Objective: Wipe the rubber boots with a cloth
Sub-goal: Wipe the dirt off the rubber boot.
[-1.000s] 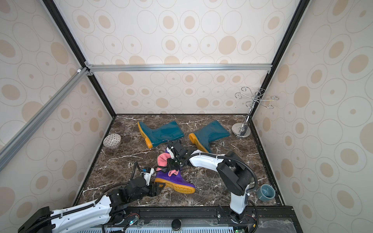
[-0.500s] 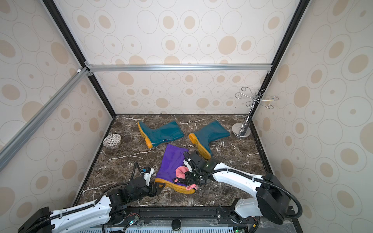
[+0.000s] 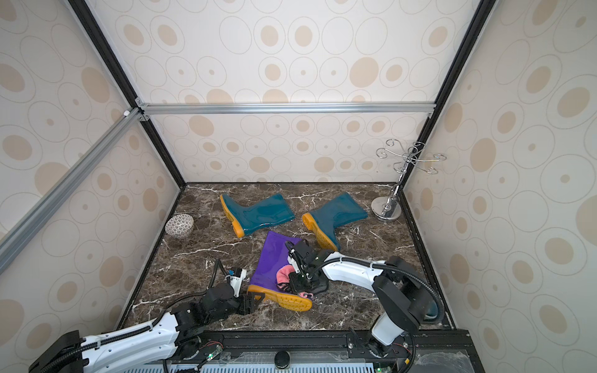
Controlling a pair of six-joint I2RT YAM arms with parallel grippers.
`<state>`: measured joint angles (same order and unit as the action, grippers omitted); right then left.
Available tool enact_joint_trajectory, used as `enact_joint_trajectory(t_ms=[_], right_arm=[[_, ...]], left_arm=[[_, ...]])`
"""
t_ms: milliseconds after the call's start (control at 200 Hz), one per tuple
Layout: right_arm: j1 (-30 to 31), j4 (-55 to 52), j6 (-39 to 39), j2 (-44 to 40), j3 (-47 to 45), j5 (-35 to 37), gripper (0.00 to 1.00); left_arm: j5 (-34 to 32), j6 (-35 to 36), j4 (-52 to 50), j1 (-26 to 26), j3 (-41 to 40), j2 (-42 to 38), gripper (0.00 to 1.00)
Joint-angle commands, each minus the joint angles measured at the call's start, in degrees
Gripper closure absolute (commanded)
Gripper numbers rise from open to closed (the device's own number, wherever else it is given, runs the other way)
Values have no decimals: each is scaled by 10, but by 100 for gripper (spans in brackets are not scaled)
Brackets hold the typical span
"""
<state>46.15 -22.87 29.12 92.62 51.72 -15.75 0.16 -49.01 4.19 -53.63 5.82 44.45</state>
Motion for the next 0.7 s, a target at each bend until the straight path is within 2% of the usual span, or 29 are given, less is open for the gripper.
enact_joint_trajectory(t_ms=[0, 160, 250, 335, 410, 570, 695], right_arm=[[-51, 77, 22, 24, 14, 29, 100], [-111, 115, 42, 104, 82, -26, 100], [-113, 132, 39, 132, 112, -28, 100], [-113, 140, 39, 134, 119, 2, 100], [-112, 131, 39, 112, 103, 38, 100], [-89, 139, 33, 34, 21, -61, 100], [-21, 63, 11, -33, -4, -54, 100]], left_arm=[[-4, 12, -39, -1, -6, 4, 30], [0, 15, -31, 0, -6, 13, 29], [2, 16, -30, 0, -6, 15, 29], [2, 15, -31, -1, -6, 14, 29], [4, 15, -31, 0, -6, 14, 29], [0, 13, -35, -1, -6, 11, 28], [-4, 15, -30, -1, -4, 16, 28]])
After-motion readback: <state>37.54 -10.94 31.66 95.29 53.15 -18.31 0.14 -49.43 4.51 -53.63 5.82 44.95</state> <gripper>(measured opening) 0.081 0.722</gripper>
